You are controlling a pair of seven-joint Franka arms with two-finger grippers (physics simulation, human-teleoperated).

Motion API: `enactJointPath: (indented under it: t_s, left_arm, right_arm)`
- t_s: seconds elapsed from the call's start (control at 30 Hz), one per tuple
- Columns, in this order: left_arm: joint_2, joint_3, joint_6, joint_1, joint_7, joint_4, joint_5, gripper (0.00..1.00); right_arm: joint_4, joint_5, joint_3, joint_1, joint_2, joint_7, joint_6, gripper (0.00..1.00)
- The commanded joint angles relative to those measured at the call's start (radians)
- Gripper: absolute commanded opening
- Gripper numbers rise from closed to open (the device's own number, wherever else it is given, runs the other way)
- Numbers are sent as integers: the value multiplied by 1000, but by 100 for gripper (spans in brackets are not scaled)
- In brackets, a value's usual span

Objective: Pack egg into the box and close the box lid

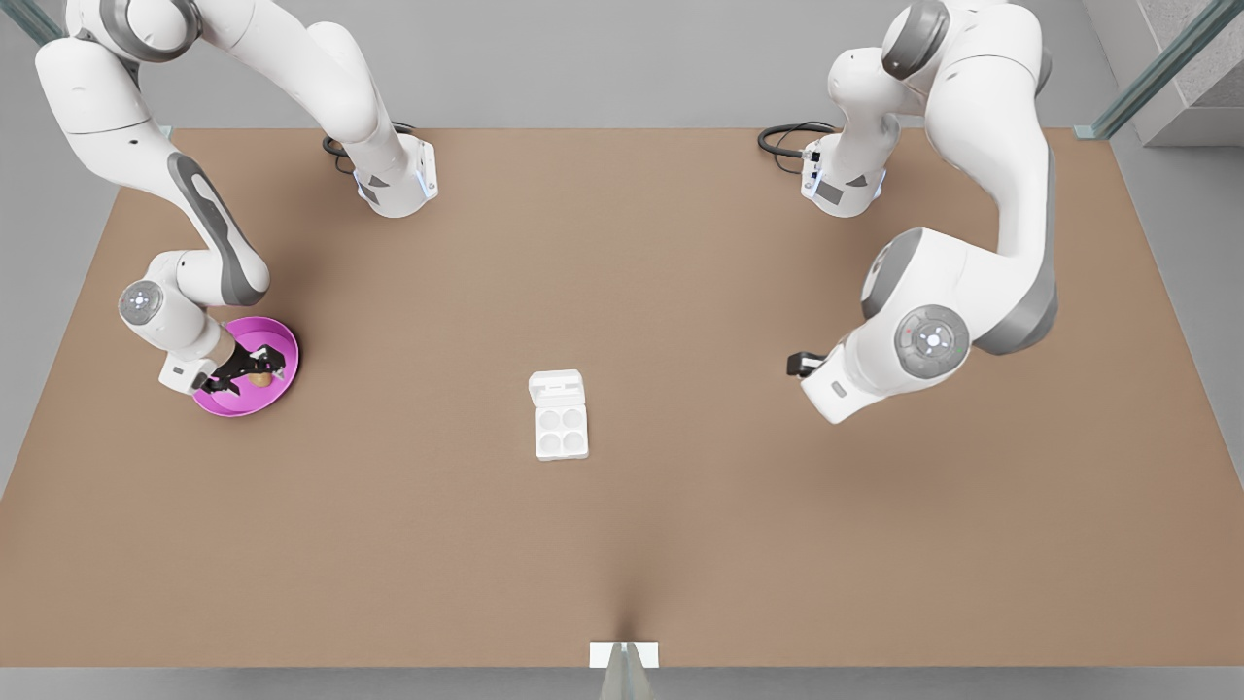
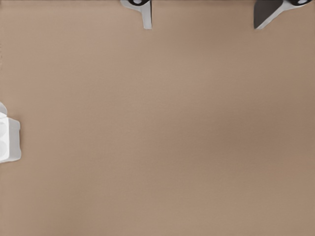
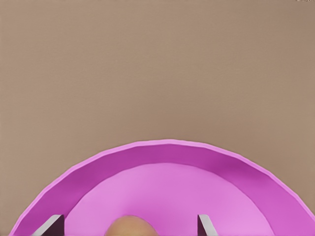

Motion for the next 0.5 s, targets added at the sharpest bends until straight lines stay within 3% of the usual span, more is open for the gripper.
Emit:
enactJointPath:
  t_s: [0.0,0.27,0.3,0.33,0.47]
  left_arm:
    - [-1,-2,-5,-2,-10,2,0,100]
    - [2,0,2,-2,-10,2,0,100]
    - [3,0,5,-2,-12,2,0,100]
    - [5,0,5,-2,-12,2,0,100]
    - [0,0,1,-17,-36,0,0,100]
  right_arm:
    - [1,-3,0,0,6,-16,2,100]
    - [-29,-43,0,-44,4,-17,37,100]
    - [-29,-43,0,-47,3,-17,37,94]
    - [-29,-41,0,-47,3,-17,37,82]
    - [-47,-35,0,-55,-5,-17,52,77]
